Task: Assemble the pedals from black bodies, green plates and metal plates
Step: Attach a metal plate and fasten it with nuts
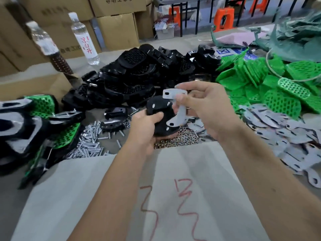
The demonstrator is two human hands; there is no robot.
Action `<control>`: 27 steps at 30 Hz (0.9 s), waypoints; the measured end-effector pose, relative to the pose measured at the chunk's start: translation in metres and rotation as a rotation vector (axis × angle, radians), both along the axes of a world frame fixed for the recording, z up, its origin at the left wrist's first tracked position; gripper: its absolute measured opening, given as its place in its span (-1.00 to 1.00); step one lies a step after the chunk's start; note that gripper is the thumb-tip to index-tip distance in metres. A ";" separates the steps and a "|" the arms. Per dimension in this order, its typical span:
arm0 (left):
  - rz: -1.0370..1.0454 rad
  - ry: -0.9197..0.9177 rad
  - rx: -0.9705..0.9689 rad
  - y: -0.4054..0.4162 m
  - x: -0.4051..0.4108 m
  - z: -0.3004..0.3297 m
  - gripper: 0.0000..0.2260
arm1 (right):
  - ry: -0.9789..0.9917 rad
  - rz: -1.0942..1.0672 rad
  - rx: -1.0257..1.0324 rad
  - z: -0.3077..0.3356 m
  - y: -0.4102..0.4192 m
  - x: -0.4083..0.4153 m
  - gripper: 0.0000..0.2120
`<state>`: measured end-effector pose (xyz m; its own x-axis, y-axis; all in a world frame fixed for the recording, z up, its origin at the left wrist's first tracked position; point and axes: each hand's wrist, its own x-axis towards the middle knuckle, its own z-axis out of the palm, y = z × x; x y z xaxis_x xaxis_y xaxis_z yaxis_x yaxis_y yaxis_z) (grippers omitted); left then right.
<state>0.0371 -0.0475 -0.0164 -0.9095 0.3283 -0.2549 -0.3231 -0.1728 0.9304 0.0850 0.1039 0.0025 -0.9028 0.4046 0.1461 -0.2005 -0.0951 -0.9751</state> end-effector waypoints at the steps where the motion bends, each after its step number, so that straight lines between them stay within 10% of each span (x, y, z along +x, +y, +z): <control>1: -0.007 0.004 -0.004 -0.003 -0.001 -0.001 -0.77 | -0.018 -0.020 0.085 -0.005 -0.006 -0.004 -0.87; 14: 0.051 0.137 -0.070 -0.004 -0.005 -0.006 -0.74 | -0.027 -0.166 0.354 -0.028 -0.022 -0.011 -0.75; 27: 0.007 0.096 -0.034 -0.008 -0.007 -0.004 -0.77 | -0.011 -0.081 0.170 -0.029 -0.020 -0.011 -0.82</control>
<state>0.0296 -0.0557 -0.0209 -0.9326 0.3143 -0.1773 -0.2310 -0.1427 0.9624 0.0745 0.0843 -0.0263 -0.8701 0.4463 0.2089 -0.1900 0.0873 -0.9779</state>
